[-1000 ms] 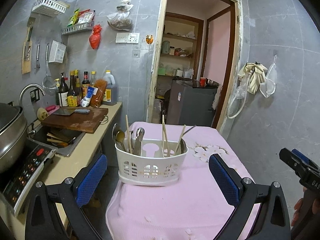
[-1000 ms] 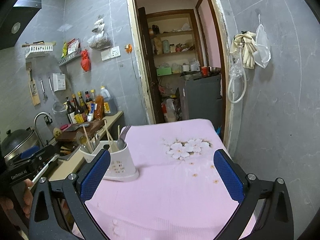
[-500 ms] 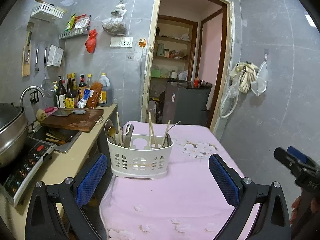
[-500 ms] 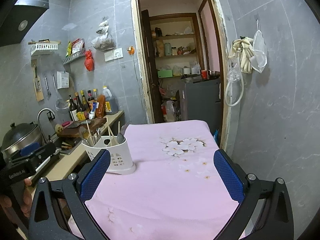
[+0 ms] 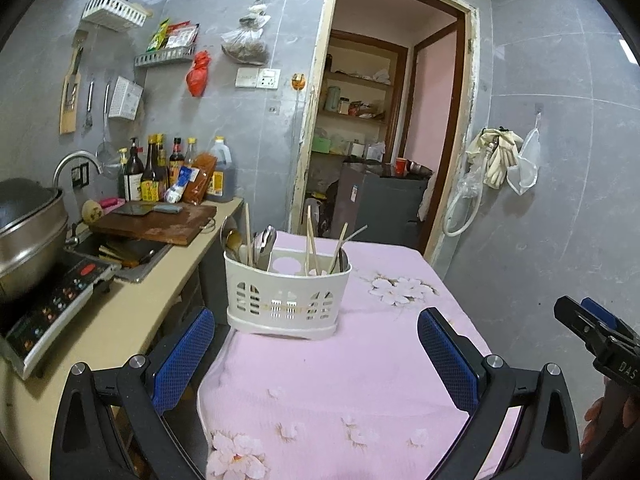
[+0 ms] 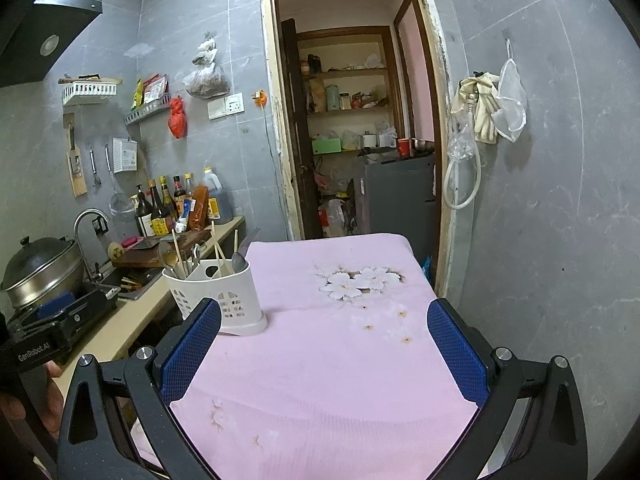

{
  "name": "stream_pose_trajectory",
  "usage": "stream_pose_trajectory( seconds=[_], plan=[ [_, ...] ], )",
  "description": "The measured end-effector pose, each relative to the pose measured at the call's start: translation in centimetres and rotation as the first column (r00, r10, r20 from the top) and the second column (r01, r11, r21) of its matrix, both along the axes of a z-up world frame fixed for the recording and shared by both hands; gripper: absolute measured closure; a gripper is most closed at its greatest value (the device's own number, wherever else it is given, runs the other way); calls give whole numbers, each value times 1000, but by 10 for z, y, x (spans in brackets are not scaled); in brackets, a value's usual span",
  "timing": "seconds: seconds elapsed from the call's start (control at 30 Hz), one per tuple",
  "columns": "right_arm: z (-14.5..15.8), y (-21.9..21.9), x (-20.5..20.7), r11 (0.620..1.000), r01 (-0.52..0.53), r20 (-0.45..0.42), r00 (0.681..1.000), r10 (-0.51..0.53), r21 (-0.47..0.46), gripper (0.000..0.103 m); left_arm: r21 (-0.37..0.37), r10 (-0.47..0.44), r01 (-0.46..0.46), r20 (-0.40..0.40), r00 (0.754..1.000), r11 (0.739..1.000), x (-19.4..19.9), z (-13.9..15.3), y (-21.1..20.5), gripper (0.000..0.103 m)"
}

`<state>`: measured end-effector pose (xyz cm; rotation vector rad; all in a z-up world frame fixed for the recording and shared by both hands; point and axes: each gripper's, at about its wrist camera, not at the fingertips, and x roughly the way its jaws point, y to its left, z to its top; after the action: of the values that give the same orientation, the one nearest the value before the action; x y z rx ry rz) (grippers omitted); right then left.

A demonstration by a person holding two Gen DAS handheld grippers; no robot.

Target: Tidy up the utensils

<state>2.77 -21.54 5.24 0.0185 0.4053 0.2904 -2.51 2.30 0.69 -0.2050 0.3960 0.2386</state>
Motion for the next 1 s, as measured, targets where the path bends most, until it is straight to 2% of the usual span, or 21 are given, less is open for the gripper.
stream_pose_trajectory(
  seconds=[0.23,1.0],
  plan=[
    [-11,1,-2,1000,-2,-10,1000,2,-11,2,23,-6,6,-17,1000,1000,0,-10,-2,1],
    [-23,7,11,1000,-13,-41,999,13,-12,2,6,24,-24,-40,999,1000,5,-21,5,1]
  ],
)
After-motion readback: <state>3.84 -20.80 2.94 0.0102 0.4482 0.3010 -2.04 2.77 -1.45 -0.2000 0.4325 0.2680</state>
